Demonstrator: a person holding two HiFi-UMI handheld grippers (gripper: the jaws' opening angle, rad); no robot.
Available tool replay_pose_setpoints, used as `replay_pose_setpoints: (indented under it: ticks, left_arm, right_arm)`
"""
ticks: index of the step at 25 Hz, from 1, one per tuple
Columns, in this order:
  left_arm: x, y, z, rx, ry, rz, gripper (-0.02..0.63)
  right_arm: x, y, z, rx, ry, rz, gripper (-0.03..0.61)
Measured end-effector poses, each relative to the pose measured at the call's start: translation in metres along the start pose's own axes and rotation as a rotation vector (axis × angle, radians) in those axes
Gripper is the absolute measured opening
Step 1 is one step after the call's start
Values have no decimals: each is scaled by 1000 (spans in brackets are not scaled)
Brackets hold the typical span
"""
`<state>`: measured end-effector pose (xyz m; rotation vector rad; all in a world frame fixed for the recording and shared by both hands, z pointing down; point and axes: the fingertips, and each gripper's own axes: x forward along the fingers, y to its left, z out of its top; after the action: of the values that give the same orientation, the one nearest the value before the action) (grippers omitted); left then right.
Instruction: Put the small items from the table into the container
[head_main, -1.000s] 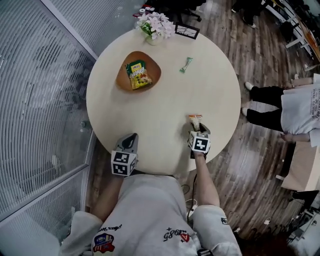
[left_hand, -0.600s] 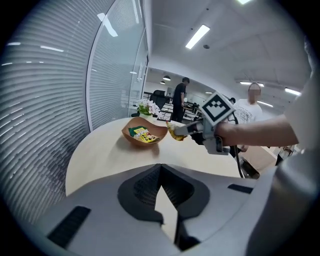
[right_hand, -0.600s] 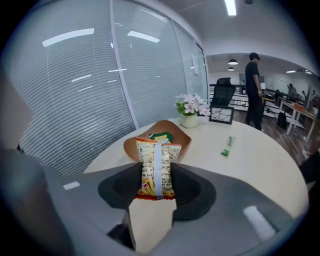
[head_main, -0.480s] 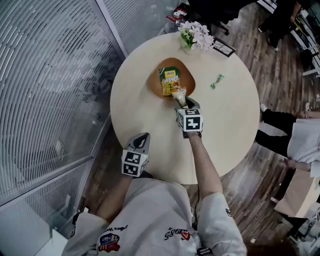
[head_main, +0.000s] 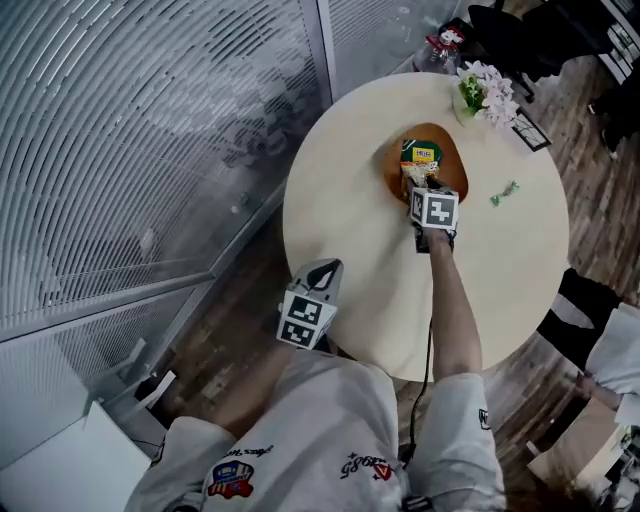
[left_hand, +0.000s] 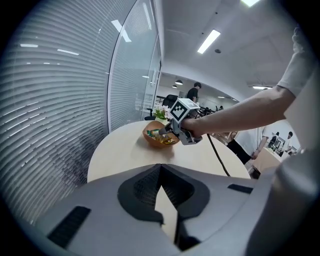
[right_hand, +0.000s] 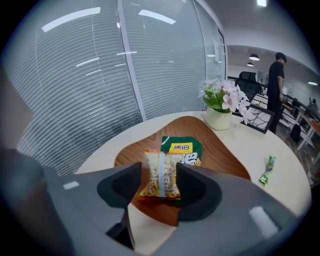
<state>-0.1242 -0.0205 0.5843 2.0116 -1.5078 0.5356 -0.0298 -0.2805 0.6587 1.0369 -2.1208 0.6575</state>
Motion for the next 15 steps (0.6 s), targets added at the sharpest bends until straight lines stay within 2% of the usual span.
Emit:
replay_pose_setpoints:
  ticks: [3, 7, 13, 15]
  left_arm:
    - [-4, 6, -4, -2, 1, 10, 6]
    - [-3, 9, -5, -13, -10, 12, 6]
    - [5, -9, 2, 4, -25, -16, 6]
    - [8, -20, 5, 16, -29, -28, 6]
  right_arm:
    - [-4, 5, 0, 16, -27, 7, 214]
    - [-35, 6, 7, 26, -133, -20, 211]
    - [-126, 2, -14, 26, -322, -29, 20]
    - [-156, -4, -34, 38, -355, -54, 2]
